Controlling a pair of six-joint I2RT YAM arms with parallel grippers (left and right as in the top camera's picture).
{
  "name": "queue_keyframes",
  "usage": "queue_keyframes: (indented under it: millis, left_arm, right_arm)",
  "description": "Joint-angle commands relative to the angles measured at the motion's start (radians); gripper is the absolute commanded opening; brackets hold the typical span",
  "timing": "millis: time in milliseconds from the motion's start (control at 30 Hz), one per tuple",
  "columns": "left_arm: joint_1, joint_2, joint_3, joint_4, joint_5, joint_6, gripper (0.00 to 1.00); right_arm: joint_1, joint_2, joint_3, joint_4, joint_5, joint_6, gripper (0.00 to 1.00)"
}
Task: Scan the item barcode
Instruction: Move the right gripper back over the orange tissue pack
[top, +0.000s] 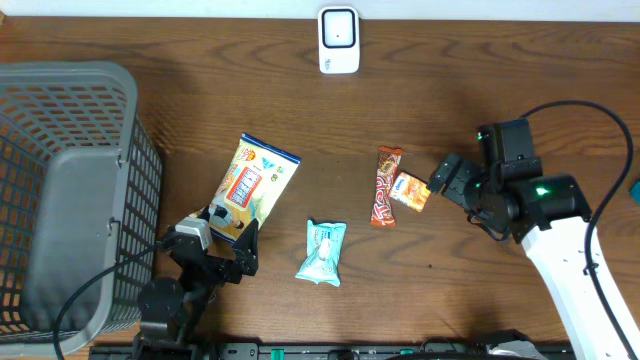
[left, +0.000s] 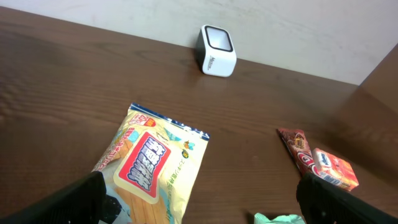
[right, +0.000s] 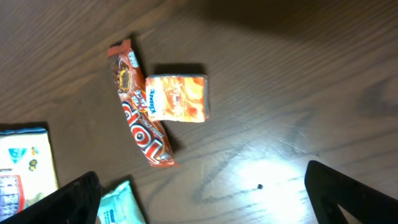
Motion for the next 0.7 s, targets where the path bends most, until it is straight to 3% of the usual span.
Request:
queue_keyframes:
  millis: [0,100,400,667]
  left_arm:
    - [0.003,-0.001,-0.015,-0.025,0.016,0.02,0.98]
    - [0.003,-0.001,-0.015,-0.025,0.016,0.02,0.98]
    - [0.003,-0.001,-0.015,-0.025,0.016,0.02,0.98]
    - [0.003,-0.001,-0.015,-0.025,0.016,0.02,0.98]
  right_arm:
    - [0.005,-0.011,-0.084,0.065,-0.053,0.048,0.92]
    - [0.002,-0.01,-0.184,0.161,-0.059,0.07,0.79]
    - [-0.005,0.0,-0.426,0.636,-0.095,0.124,0.74]
    - [-0.005,0.15,-0.455,0.769,-0.095,0.123,0.7]
